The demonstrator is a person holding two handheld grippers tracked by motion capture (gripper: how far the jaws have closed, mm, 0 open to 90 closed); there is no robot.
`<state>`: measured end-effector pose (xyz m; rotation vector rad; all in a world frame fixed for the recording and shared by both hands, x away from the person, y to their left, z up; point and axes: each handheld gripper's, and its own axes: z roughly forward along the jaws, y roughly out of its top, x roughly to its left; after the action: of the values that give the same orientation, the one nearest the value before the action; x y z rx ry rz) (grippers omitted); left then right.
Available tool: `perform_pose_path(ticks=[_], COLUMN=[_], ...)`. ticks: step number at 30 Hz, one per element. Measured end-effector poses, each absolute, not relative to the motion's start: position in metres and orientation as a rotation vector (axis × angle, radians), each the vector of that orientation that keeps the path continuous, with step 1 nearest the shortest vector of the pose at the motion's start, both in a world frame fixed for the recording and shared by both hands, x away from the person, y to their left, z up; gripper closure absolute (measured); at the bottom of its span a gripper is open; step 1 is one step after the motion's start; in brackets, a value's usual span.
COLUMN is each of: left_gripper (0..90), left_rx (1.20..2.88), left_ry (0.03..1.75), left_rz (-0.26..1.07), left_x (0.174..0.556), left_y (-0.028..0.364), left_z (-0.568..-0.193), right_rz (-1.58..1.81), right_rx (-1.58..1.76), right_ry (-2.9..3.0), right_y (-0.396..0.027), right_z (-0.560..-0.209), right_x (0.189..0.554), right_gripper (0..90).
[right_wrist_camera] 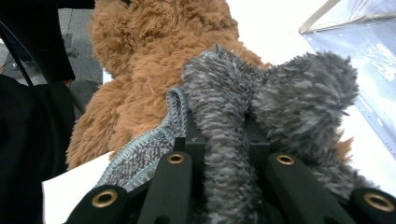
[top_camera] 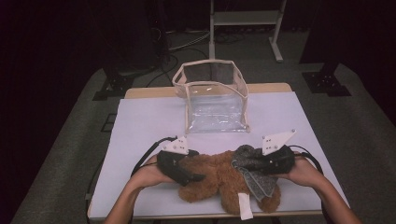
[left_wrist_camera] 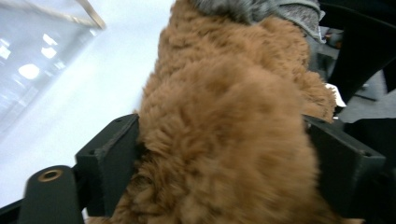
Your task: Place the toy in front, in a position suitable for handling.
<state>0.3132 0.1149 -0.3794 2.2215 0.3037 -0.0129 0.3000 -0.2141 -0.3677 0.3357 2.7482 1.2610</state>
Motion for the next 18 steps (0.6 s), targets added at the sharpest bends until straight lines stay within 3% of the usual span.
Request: perform_pose_path(ticks=[3, 7, 9, 18], left_gripper=[20.8, 50.3, 56.5, 61.6], left_rx=[2.247, 2.318, 2.337, 2.285], left_ry=[0.272, 0.225, 0.211, 0.236], left_rz=[-0.055, 0.073, 0.139, 0.341], left_x=[0.316, 0.313, 0.312, 0.325], left_y=[0.104, 0.099, 0.097, 0.103], left_z=[-0.386, -0.375, -0.37, -0.353], right_rz=[1.265, 1.274, 1.272, 1.293], right_rx=[0.334, 0.344, 0.347, 0.372], right_ry=[2.742, 2.709, 2.694, 2.671], right_y=[-0.216, -0.219, -0.219, -0.218], right_z=[-0.369, -0.366, -0.363, -0.344], right_x=[0.296, 0.297, 0.3, 0.325], right_gripper=[77.2, 76.9, 76.6, 76.3])
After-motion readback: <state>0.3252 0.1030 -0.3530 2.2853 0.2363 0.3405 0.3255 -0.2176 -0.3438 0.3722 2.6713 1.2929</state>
